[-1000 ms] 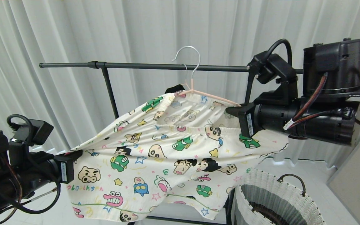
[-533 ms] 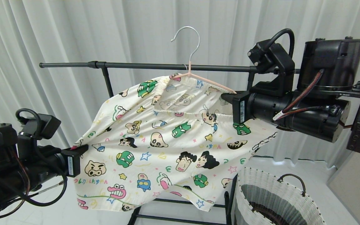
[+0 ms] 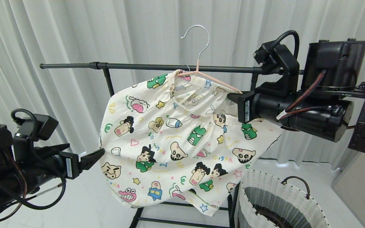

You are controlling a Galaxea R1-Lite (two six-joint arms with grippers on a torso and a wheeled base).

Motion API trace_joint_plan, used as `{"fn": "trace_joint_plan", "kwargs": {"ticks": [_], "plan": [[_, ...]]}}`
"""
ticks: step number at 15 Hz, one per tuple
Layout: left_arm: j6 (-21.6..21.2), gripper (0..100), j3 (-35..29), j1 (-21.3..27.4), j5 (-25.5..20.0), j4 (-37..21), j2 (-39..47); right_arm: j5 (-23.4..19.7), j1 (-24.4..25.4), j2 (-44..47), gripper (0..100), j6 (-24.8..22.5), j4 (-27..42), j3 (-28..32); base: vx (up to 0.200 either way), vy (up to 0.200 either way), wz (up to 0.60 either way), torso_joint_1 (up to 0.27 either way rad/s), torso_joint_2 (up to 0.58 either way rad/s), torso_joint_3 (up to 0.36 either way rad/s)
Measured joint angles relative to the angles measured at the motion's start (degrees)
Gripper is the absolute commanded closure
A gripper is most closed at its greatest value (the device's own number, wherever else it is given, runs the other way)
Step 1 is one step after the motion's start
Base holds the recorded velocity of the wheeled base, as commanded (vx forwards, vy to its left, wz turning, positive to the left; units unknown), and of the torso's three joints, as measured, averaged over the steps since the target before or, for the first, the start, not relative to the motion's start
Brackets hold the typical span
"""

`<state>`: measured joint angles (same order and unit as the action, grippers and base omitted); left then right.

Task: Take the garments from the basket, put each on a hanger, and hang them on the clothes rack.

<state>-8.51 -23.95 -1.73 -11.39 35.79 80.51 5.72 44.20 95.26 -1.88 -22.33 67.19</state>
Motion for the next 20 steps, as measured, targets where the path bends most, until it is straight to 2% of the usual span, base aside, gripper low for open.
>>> {"fn": "trace_joint_plan", "kwargs": {"ticks": [3, 5, 6, 9, 12, 14, 17, 20], "plan": [[-0.1, 0, 1.4, 0.0, -1.7, 0.0, -3.4, 0.7, -2.1, 0.1, 100, 0.0, 0.0, 0.2, 0.000, 0.000, 0.00, 0.000, 0.00, 0.000], [0.0, 0, 1.2, 0.8, -3.7, 0.0, -6.0, 3.8, -3.3, 0.4, 100, 0.0, 0.0, 0.2, 0.000, 0.000, 0.00, 0.000, 0.00, 0.000], [1.0, 0, 0.1, 1.2, -3.8, 0.1, -6.9, 5.3, -3.7, 0.6, 100, 0.0, 0.0, 0.2, 0.000, 0.000, 0.00, 0.000, 0.00, 0.000], [9.9, 0, -4.8, 2.2, -3.6, 0.1, -8.7, 6.3, -4.0, 1.5, 100, -0.1, 0.0, 0.4, 0.000, 0.000, 0.00, 0.000, 0.00, 0.000], [11.2, 0, -6.9, 8.4, -3.3, 0.0, -10.3, 9.5, -3.7, 2.7, 100, -0.2, 0.0, 0.8, 0.000, 0.000, 0.00, 0.000, 0.00, 0.000], [10.4, 0, -7.3, 16.3, -1.9, -0.3, -10.3, 9.8, -1.6, 3.3, 100, -0.7, 0.0, 1.0, 0.000, 0.000, 0.00, 0.000, 0.00, 0.000], [0.6, 0, -9.0, 24.4, 1.0, -0.5, -6.5, 10.0, 0.1, 3.6, 100, -3.9, -0.6, -0.4, 0.000, 0.000, 0.00, 0.000, 0.00, 0.000], [0.4, 0, -12.4, 28.4, 2.5, -0.5, -1.8, 12.0, 3.1, 4.0, 100, -4.5, -6.1, -3.1, 0.000, 0.000, 0.00, 0.000, 0.00, 0.000]]}}
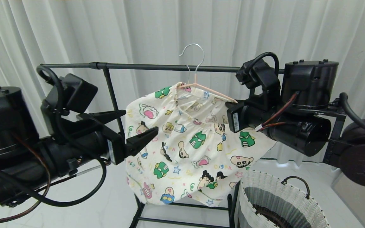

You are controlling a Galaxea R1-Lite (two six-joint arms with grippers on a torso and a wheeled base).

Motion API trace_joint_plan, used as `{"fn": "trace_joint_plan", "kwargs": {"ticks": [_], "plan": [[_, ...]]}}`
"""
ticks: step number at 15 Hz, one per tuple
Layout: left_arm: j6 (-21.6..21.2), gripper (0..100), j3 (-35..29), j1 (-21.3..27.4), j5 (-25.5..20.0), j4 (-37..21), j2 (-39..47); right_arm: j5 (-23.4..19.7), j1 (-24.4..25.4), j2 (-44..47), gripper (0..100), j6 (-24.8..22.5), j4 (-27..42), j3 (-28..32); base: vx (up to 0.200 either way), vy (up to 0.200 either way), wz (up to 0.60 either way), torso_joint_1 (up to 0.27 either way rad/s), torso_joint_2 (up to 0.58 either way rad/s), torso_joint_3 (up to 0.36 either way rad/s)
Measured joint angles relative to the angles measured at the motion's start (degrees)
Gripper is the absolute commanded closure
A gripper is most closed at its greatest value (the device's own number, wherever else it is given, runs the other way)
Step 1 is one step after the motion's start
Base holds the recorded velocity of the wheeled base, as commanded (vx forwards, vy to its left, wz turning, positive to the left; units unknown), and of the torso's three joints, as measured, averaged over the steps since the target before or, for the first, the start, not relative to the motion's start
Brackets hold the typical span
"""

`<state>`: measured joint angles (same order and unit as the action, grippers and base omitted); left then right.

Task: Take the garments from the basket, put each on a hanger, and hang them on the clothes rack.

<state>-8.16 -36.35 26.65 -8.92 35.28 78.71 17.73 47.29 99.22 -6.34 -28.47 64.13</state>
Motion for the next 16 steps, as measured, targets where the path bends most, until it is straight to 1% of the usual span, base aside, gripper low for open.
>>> {"fn": "trace_joint_plan", "kwargs": {"ticks": [1, 2, 4, 6, 7, 9, 12, 13, 14, 16], "plan": [[0.9, 0, -1.4, 1.7, 2.1, 0.0, 1.6, 2.4, 0.7, 0.4, 100, 0.0, -0.7, -0.5, 0.000, 0.000, 0.00, 0.000, 0.00, 0.000], [2.2, 0, -3.0, 3.0, 4.7, 0.0, 3.0, 3.6, 1.3, 0.8, 100, 0.0, -1.6, -0.7, 0.000, 0.000, 0.00, 0.000, 0.00, 0.000], [5.3, 0, -6.1, 5.5, 9.2, 0.0, 5.9, 4.2, 2.0, 1.6, 100, 0.0, -3.1, -0.9, 0.000, 0.000, 0.00, 0.000, 0.00, 0.000], [9.3, 0, -11.0, 7.0, 15.0, 0.1, 9.3, 4.3, 2.2, 2.1, 100, 0.0, -3.2, -0.9, 0.000, 0.000, 0.00, 0.000, 0.00, 0.000], [10.9, 0, -13.1, 7.6, 16.6, 0.1, 11.0, 4.3, 2.2, 2.3, 100, 0.0, -3.2, -0.9, 0.000, 0.000, 0.00, 0.000, 0.00, 0.000], [11.5, 0, -14.8, 8.0, 17.7, 0.1, 13.4, 4.4, 2.2, 2.5, 100, -0.1, -3.3, -0.9, 0.000, 0.000, 0.00, 0.000, 0.00, 0.000], [11.4, 0, -15.2, 8.1, 22.4, 0.0, 16.4, 4.5, 2.3, 2.6, 100, 0.0, -3.3, -0.8, 0.000, 0.000, 0.00, 0.000, 0.00, 0.000], [11.4, 0, -15.2, 8.1, 22.6, 0.0, 17.1, 4.5, 2.3, 2.6, 100, -0.1, -3.3, -0.8, 0.000, 0.000, 0.00, 0.000, 0.00, 0.000], [11.4, 100, -15.2, 8.0, 22.7, 0.0, 17.6, 4.5, 2.4, 2.6, 100, -0.1, -3.3, -0.8, 0.000, 0.000, 0.00, 0.000, 0.00, 0.000], [11.3, 100, -15.2, 7.9, 22.7, 0.0, 18.3, 4.5, 2.4, 2.6, 100, -0.2, -3.3, -0.8, 0.000, 0.000, 0.00, 0.000, 0.00, 0.000]]}}
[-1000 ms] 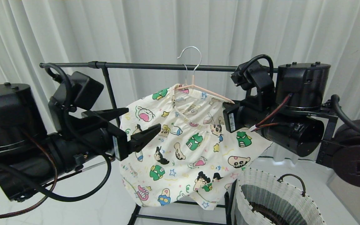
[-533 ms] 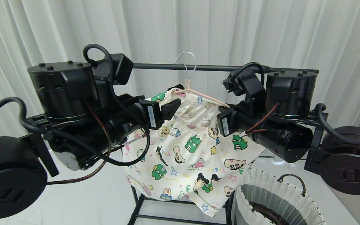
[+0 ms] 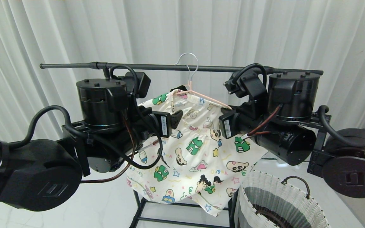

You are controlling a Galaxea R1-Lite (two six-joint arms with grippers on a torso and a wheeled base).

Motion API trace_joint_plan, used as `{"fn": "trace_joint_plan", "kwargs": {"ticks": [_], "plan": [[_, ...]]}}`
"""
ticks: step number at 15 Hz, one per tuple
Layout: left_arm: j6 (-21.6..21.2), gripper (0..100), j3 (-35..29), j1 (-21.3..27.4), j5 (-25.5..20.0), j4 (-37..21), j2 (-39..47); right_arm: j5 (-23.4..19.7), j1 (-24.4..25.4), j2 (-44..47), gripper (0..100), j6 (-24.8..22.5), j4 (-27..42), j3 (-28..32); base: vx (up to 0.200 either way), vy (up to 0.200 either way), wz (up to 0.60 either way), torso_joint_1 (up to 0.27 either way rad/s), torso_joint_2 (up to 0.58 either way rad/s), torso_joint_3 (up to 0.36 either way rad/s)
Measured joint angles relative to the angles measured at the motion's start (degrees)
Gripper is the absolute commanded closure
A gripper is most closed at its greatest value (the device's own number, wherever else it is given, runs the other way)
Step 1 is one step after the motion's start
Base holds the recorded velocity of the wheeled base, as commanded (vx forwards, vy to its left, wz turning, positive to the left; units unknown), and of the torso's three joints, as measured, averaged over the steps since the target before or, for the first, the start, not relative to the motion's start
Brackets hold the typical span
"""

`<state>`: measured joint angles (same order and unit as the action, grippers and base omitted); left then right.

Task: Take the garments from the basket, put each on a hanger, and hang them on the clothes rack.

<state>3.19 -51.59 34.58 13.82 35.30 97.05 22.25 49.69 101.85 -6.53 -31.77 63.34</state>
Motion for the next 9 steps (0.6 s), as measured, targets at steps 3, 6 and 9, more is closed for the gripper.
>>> {"fn": "trace_joint_plan", "kwargs": {"ticks": [3, 6, 9], "plan": [[0.0, 100, 0.3, -0.1, 0.1, 0.0, 0.4, 0.0, 0.0, 0.0, 100, -0.3, -0.1, -0.1, 0.000, 0.000, 0.00, 0.000, 0.00, 0.000], [0.0, 100, 0.8, -0.6, 0.2, 0.0, 0.4, 0.0, 0.0, -0.1, 100, -0.5, -0.2, -0.4, 0.000, 0.000, 0.00, 0.000, 0.00, 0.000], [-0.4, 100, 2.5, -1.6, 1.6, 0.1, 0.0, 0.0, -0.5, -0.3, 100, -2.0, -1.9, -3.1, 0.000, 0.000, 0.00, 0.000, 0.00, 0.000]]}}
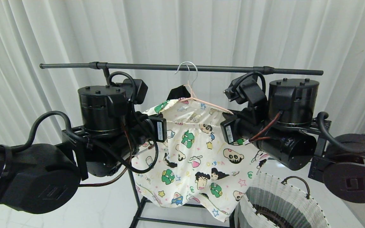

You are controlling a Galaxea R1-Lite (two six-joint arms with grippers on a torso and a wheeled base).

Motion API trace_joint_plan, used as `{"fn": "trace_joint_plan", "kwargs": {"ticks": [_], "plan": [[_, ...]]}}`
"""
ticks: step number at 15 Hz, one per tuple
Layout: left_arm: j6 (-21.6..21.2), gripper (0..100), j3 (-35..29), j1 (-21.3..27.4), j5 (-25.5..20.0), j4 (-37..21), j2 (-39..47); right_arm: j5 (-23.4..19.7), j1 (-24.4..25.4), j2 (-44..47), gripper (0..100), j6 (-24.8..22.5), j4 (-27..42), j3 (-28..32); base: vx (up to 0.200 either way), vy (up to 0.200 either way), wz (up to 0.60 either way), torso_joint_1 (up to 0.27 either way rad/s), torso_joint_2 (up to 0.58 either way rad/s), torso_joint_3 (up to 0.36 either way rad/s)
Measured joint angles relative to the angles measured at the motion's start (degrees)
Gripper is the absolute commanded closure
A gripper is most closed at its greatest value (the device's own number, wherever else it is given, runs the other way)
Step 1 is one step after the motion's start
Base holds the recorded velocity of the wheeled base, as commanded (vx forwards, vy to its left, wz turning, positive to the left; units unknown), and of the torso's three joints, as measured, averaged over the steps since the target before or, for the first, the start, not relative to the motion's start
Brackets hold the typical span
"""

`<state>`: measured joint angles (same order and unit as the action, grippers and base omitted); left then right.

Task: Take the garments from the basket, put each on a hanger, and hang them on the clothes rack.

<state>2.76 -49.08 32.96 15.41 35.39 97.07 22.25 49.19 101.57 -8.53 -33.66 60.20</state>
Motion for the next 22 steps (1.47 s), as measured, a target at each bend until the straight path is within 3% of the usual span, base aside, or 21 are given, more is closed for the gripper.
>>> {"fn": "trace_joint_plan", "kwargs": {"ticks": [2, 7, 10, 14, 16, 19, 22], "plan": [[-0.2, 100, 1.5, -0.3, 0.4, 0.1, -0.6, -0.1, -0.2, -0.4, 100, -1.0, -1.7, -3.2, 0.000, 0.000, 0.00, 0.000, 0.00, 0.000], [-7.5, 100, 3.3, -0.8, 0.0, 0.0, -1.7, -0.5, -2.3, -2.2, 100, -4.5, -2.2, -9.1, 0.000, 0.000, 0.00, 0.000, 0.00, 0.000], [-9.8, 100, 3.4, -0.8, -0.4, 0.0, -2.1, -1.4, -3.2, -3.0, 100, -6.7, -2.2, -11.4, 0.000, 0.000, 0.00, 0.000, 0.00, 0.000], [-11.3, 100, 4.5, -1.3, -5.5, 0.0, -4.2, -1.8, -4.8, -3.6, 100, -7.5, -3.8, -14.6, 0.000, 0.000, 0.00, 0.000, 0.00, 0.000], [-15.8, 100, 6.8, -3.4, -7.7, 0.0, -5.3, -2.2, -6.3, -3.8, 100, -8.0, -4.0, -15.0, 0.000, 0.000, 0.00, 0.000, 0.00, 0.000], [-17.7, 100, 8.2, -7.0, -11.4, 0.1, -6.5, -4.0, -7.5, -4.5, 100, -9.7, -4.1, -16.7, 0.000, 0.000, 0.00, 0.000, 0.00, 0.000], [-19.0, 100, 8.6, -8.5, -12.0, 0.0, -7.2, -4.6, -7.7, -5.5, 100, -10.0, -4.2, -18.6, 0.000, 0.000, 0.00, 0.000, 0.00, 0.000]]}}
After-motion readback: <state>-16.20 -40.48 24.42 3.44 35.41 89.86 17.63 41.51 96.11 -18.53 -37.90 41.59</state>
